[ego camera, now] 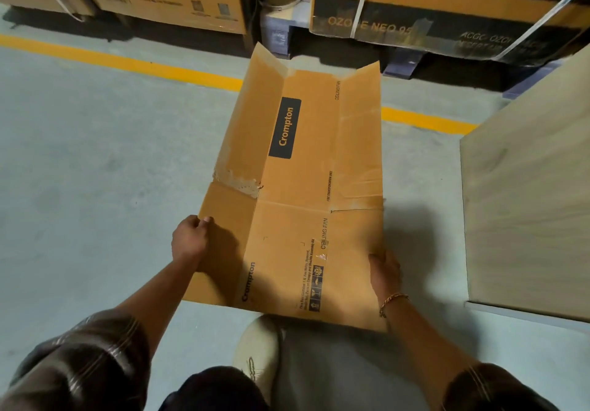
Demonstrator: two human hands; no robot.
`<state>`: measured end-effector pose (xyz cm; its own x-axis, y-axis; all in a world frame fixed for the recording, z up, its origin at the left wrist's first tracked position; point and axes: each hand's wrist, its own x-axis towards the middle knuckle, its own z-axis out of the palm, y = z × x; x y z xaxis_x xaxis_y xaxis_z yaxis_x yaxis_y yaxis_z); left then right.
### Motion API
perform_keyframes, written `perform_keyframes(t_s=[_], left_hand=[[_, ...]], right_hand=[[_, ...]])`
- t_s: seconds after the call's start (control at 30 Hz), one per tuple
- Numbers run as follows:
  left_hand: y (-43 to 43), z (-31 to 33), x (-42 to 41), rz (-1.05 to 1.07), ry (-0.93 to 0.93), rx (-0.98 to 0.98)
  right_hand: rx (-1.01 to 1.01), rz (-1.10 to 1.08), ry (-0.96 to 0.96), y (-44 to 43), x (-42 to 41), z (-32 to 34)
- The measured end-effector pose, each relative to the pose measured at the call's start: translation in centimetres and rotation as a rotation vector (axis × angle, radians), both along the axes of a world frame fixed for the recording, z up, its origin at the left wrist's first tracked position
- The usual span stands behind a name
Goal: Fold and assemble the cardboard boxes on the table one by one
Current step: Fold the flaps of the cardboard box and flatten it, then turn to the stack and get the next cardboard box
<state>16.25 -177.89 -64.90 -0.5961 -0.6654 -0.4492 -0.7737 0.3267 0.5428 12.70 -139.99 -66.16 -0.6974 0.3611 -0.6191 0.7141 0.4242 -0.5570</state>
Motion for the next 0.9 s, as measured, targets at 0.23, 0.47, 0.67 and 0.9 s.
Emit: perform_keyframes(t_s=[0.23,0.47,0.67,0.9], left_hand=[[0.2,-2.3,-0.5,-0.04,-0.046,0.093],[1.5,0.2,-0.4,-0.999,-0.265,-0.501],[4.4,11.3,-1.8,-1.052,-0.184,-0.539],[6.2,29.0,-2.1,-1.014,-0.063,-0.614]], right_hand=[[-0.146,0.072,-0.113,0.9,-0.5,-3.9],[0.241,0.715,-0.05,-1.1,-0.4,0.3],[0.394,0.911,0.008,-3.6,-1.0,10.7],[0.461,0.959,0.152,-5.2,-2.3,27.6]])
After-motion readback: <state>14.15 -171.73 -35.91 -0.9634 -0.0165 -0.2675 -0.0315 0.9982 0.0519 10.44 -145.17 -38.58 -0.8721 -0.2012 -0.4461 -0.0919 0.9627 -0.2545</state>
